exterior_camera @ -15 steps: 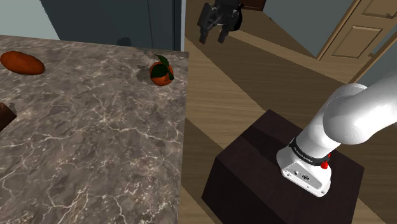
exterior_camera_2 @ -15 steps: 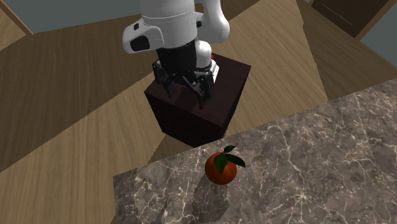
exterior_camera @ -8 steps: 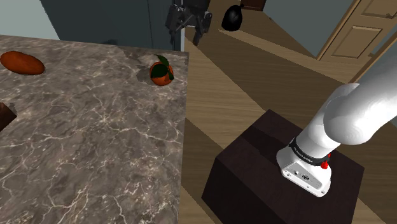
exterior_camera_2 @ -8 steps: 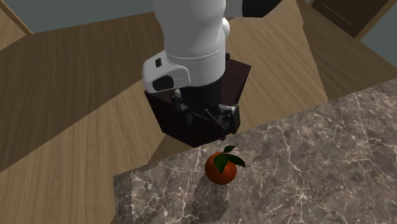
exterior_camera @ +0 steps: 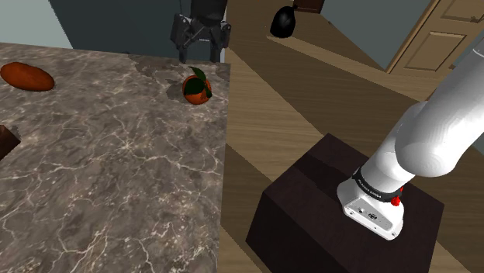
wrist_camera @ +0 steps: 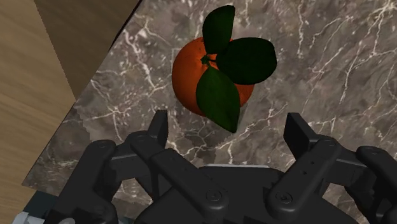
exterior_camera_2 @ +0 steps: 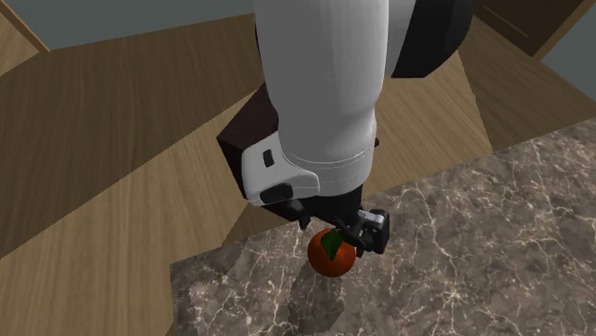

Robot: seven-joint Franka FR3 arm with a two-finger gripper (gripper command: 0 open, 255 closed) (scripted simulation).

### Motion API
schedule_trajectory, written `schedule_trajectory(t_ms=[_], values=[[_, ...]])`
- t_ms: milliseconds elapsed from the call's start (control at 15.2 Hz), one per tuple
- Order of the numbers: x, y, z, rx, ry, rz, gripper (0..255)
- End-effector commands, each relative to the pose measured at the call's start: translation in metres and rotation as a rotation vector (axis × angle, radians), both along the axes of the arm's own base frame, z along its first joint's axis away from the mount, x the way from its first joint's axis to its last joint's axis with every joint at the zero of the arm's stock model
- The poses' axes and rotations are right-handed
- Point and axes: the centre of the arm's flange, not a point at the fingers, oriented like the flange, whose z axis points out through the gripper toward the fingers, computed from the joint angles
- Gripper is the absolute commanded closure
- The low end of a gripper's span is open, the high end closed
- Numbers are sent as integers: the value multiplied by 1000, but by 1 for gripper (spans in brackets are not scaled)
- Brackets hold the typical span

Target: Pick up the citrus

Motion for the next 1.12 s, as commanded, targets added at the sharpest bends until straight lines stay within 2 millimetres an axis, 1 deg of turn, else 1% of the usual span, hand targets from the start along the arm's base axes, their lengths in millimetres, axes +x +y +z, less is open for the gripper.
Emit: schedule_trajectory(t_ms=[0, 132, 198, 330, 396, 990, 1056], values=[[1, 1, -10, 0, 0, 0, 0], [1, 1, -21, 0, 0, 0, 0], [1, 1, -29, 0, 0, 0, 0], [1, 1, -29, 0, 0, 0, 0], [1, 1, -29, 0, 0, 0, 255], [1, 1, -29, 0, 0, 0, 255], [1, 1, -24, 0, 0, 0, 255]])
